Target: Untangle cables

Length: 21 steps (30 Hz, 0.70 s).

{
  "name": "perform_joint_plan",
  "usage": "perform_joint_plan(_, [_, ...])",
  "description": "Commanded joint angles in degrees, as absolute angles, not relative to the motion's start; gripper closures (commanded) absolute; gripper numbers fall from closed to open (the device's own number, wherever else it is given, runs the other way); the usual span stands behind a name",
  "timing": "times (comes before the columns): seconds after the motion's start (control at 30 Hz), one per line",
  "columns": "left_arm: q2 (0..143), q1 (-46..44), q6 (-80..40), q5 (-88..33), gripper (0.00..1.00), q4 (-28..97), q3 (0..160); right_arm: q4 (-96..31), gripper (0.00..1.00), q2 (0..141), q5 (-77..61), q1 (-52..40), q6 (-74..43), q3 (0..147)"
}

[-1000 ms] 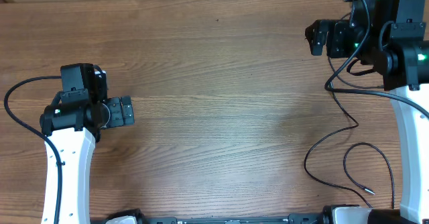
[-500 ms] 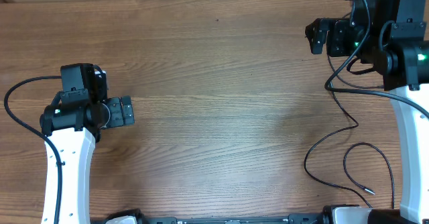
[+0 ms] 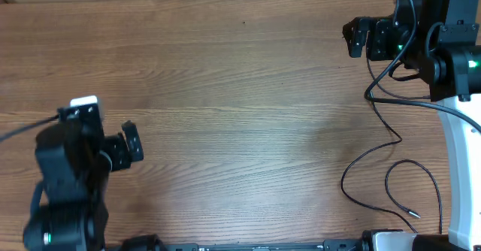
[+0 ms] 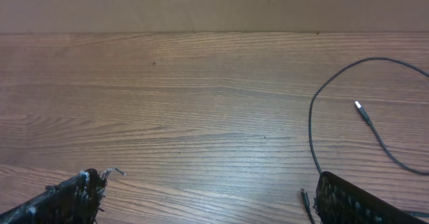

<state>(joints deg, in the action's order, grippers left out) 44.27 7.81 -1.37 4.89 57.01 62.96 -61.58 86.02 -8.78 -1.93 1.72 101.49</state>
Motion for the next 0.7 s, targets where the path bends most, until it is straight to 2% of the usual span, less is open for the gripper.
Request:
perform_joint_plan(0.0, [40.8, 6.7, -1.9, 4.4, 0.0, 56.8, 63.0, -61.3, 0.0, 85.8, -9.1, -2.2, 1.9, 102.3])
perform_joint_plan(0.2, [35.9, 4.5, -1.9, 4.4, 0.01, 56.8, 63.0, -61.4, 0.0, 85.8, -9.1, -2.2, 1.9, 102.3])
perform_joint_plan(0.67, [36.0, 4.5, -1.9, 4.4, 0.0, 57.2, 63.0, -61.4, 0.0, 85.8, -9.1, -2.2, 1.9, 102.3])
